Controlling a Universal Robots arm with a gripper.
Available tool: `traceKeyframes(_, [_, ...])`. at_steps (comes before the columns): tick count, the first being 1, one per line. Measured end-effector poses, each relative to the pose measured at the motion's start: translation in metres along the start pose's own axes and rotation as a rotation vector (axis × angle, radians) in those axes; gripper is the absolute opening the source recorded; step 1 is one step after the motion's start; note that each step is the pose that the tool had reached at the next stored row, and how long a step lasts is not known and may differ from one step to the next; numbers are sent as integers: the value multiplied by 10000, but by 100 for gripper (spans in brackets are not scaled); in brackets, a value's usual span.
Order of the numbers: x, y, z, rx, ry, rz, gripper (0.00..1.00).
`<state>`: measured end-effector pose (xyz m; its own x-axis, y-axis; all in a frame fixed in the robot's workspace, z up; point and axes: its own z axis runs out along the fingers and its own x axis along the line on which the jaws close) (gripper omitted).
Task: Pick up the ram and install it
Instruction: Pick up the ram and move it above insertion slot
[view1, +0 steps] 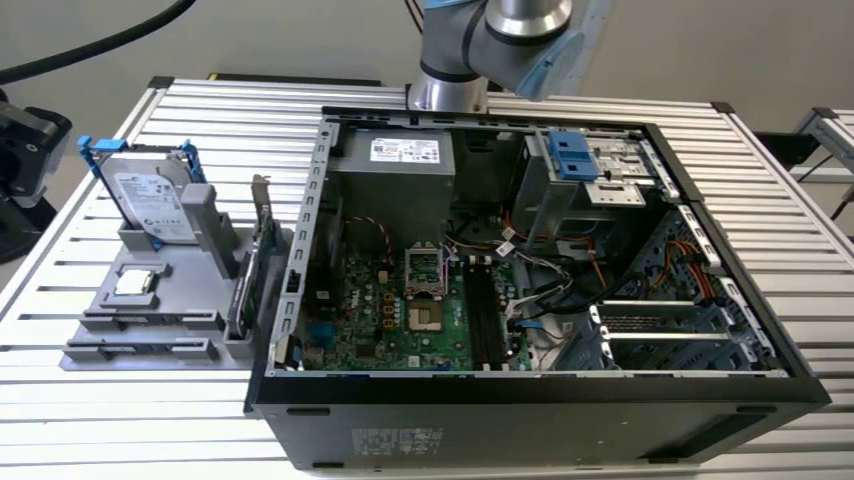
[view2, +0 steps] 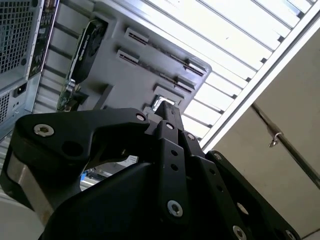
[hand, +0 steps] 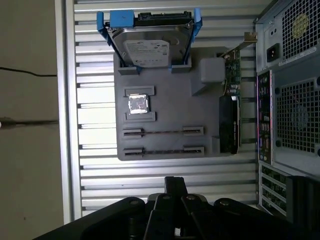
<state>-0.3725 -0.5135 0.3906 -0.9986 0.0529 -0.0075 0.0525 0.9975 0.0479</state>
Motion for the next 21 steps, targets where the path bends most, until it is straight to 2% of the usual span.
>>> traceKeyframes(21, [0,0,0,9,-53,1106,0])
